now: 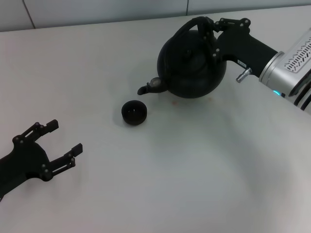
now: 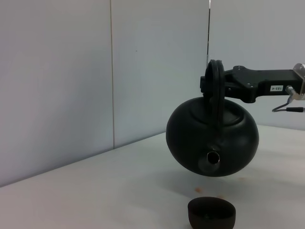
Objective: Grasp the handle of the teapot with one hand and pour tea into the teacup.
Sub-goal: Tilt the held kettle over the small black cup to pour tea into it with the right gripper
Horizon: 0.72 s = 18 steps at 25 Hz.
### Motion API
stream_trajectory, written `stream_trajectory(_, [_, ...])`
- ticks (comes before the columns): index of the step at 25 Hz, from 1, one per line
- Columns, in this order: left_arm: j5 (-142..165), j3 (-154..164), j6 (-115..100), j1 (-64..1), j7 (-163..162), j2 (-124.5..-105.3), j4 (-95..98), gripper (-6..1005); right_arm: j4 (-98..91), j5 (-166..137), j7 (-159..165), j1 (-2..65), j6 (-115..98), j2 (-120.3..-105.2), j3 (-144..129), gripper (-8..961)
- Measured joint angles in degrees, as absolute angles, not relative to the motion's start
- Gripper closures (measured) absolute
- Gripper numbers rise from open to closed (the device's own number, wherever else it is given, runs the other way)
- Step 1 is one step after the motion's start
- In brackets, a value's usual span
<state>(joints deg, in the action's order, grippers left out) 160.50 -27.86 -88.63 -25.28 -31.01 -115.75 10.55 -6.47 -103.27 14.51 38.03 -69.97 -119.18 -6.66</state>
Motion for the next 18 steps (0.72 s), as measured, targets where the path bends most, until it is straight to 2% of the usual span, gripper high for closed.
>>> stream_trajectory(18, [160.48,-27.77,-88.68,-25.5,-31.35,-115.71,10.57,140,-7.13,-103.27,11.83,39.29,-68.06,-119.18,-9.05,854])
